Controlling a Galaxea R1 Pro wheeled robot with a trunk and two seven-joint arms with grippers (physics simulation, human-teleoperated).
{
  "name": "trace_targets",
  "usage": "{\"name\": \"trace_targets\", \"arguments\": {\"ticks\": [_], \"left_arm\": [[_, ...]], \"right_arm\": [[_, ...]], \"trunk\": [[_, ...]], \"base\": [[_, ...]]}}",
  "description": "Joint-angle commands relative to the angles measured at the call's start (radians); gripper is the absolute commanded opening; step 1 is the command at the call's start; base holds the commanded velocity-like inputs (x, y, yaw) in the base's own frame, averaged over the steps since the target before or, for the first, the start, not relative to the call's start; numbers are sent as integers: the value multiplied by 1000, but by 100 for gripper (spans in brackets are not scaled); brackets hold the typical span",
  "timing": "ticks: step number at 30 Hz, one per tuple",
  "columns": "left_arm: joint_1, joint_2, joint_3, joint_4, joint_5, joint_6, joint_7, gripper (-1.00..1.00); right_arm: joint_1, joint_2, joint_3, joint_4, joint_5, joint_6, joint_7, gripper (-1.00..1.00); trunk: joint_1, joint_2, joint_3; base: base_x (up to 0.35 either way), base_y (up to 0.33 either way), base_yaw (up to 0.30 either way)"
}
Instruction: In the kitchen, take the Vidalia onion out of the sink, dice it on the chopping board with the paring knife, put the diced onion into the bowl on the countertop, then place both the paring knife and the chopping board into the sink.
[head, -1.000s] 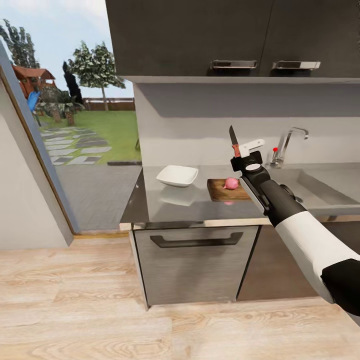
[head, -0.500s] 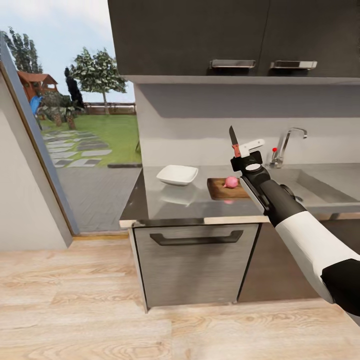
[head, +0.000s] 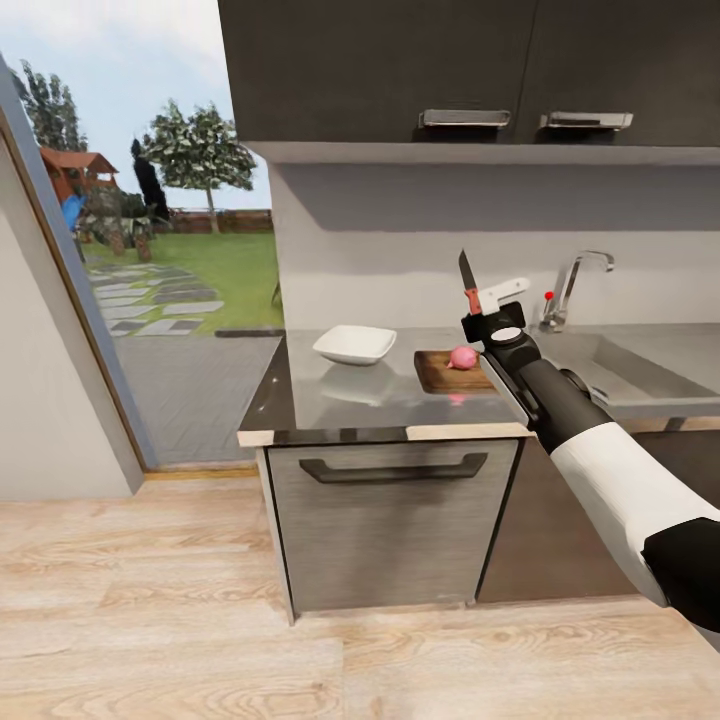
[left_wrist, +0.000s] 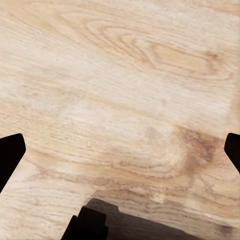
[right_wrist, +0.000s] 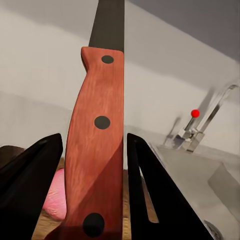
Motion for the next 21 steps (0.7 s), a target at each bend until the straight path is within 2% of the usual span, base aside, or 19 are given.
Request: {"name": "trace_targets", "arguments": {"ticks": [1, 5, 7, 8, 11, 13, 15, 16, 18, 19, 20, 21], "left_arm": [[-2, 0, 1, 4, 2, -7, 1, 100], [-2, 0, 1, 4, 2, -7, 1, 100], [-2, 0, 1, 4, 2, -7, 1, 100], [-2, 0, 1, 4, 2, -7, 1, 100], [-2, 2, 1, 4, 2, -7, 1, 100], [-2, 2, 1, 4, 2, -7, 1, 100], [-2, 2, 1, 4, 2, -8, 1, 100], [-2, 2, 1, 4, 2, -8, 1, 100], [-2, 3, 1, 4, 2, -8, 1, 100], [-2, 3, 1, 4, 2, -8, 1, 100], [-2, 3, 1, 4, 2, -8, 1, 100], [-2, 3, 1, 4, 2, -8, 1, 100]], "right_arm": [[-1, -2, 5, -2, -12, 3, -7, -100], [-1, -6, 5, -2, -7, 5, -27, -100], [-1, -12, 6, -1, 5, 7, -76, -100], [-1, -7, 10, 2, 13, 9, -106, -100], [-1, 32, 51, 3, 53, 38, -157, -100], [-1, 44, 69, 1, 96, 65, -170, -100], [-1, 53, 80, -3, 170, 105, -179, -100], [-1, 55, 82, -4, 191, 114, -180, -100], [-1, 72, 85, -8, 281, 149, -182, -100], [-1, 77, 86, -9, 306, 158, -183, -100], [-1, 87, 86, -11, 358, 174, -183, -100], [-1, 91, 86, -11, 384, 182, -183, -100]], "trunk": [[0, -1, -1], [0, -1, -1], [0, -1, -1], [0, -1, -1], [0, -1, -1], [0, -1, -1], [0, -1, -1], [0, -1, -1], [0, -1, -1], [0, -1, -1], [0, -1, -1], [0, -1, -1]], "base": [[0, 0, 0], [0, 0, 0], [0, 0, 0], [0, 0, 0], [0, 0, 0], [0, 0, 0], [0, 0, 0], [0, 0, 0], [0, 0, 0], [0, 0, 0], [0, 0, 0], [0, 0, 0]]}}
